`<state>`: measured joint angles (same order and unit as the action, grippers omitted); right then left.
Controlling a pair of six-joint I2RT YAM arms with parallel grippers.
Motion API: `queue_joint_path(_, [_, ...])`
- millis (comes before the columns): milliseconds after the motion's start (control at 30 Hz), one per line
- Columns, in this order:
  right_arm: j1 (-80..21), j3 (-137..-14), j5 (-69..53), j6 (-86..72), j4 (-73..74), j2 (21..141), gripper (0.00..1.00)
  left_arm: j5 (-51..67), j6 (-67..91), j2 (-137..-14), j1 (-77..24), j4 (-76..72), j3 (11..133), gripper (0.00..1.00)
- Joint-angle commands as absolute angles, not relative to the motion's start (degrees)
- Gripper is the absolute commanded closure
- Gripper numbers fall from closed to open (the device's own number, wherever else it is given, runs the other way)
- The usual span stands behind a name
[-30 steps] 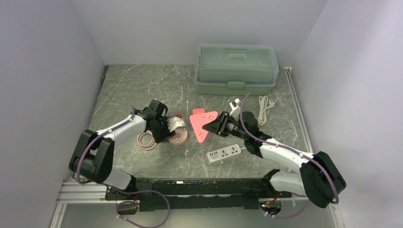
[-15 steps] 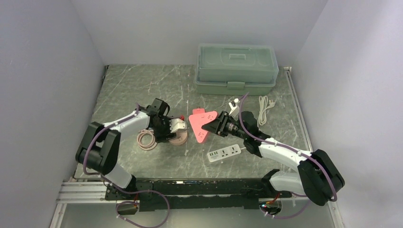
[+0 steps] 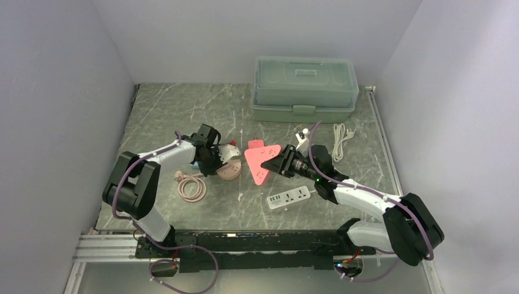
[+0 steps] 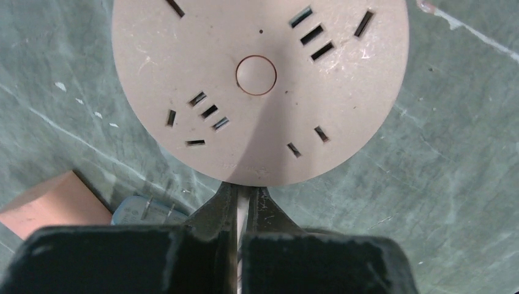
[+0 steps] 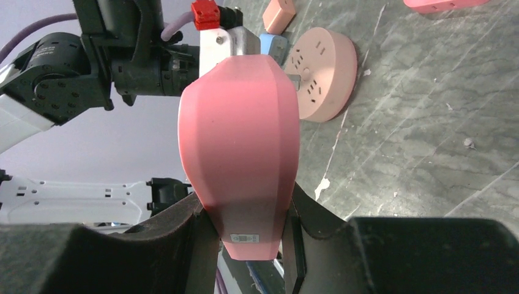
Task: Insert the plug
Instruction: Move the socket to the center of the board.
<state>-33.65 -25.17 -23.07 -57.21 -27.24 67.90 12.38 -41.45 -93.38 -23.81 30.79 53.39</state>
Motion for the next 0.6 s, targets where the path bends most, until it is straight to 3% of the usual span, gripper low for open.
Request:
queue_joint_path(0, [-32.6, -26.2, -24.6, -58.1, -35.0, 70.6, 1.0, 8.4, -27.7, -94.7, -23.5, 30.6, 54.1, 1.0])
queue_joint_path(200, [-31.1, -30.3, -34.3, -60.9, -43.9, 82.4, 1.0, 7.8, -18.9, -96.3, -23.5, 31.3, 57.2, 0.97])
queue_joint_path(367, [-29.8, -33.6, -42.2, -63.0, -49.4, 88.6, 1.0, 8.9, -21.0, -93.1, -23.6, 31.8, 57.5, 0.63])
queue_joint_path(567, [-28.2, -37.4, -51.8, -65.4, -53.1, 94.4, 1.0, 10.6, -29.9, -86.2, -22.9, 30.6, 56.5, 0.34])
